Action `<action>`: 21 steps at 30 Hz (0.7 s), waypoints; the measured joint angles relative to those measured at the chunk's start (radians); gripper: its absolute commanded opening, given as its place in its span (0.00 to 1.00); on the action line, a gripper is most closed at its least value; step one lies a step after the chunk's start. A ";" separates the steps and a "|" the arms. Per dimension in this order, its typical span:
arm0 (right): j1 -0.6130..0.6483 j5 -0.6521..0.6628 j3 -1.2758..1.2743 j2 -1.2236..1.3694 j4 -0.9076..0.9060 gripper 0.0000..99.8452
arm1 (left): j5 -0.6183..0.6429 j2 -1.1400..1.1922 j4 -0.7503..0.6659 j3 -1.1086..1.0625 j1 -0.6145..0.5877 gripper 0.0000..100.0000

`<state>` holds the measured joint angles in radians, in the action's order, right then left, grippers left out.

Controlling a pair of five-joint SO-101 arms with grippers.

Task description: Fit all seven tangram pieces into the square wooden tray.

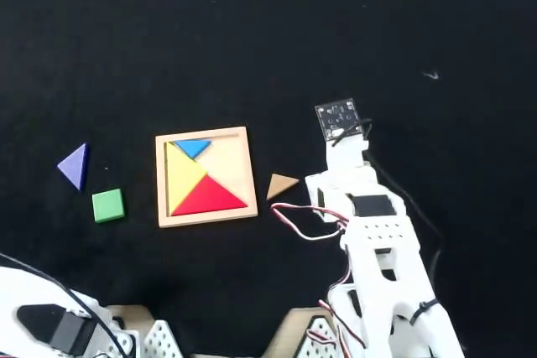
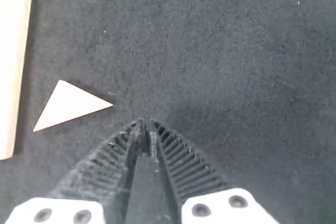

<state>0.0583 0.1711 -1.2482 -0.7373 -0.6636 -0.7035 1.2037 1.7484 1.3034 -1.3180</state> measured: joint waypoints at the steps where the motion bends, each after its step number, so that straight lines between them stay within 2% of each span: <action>1: 0.000 0.000 0.000 0.000 0.000 0.01 | -0.018 -0.029 0.000 -0.046 0.000 0.03; 7: 0.000 0.000 0.000 0.000 0.000 0.01 | -0.132 -0.236 0.000 -0.339 -0.002 0.03; 16: 0.000 0.000 0.000 0.000 0.000 0.01 | -0.166 -0.535 0.000 -0.621 0.049 0.03; 21: 0.000 0.000 0.000 0.000 0.000 0.01 | -0.298 -0.740 0.000 -0.810 0.054 0.03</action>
<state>0.0583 0.1711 -1.2482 -0.7373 -0.6636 -1.0012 0.4641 1.7484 0.4933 -1.2643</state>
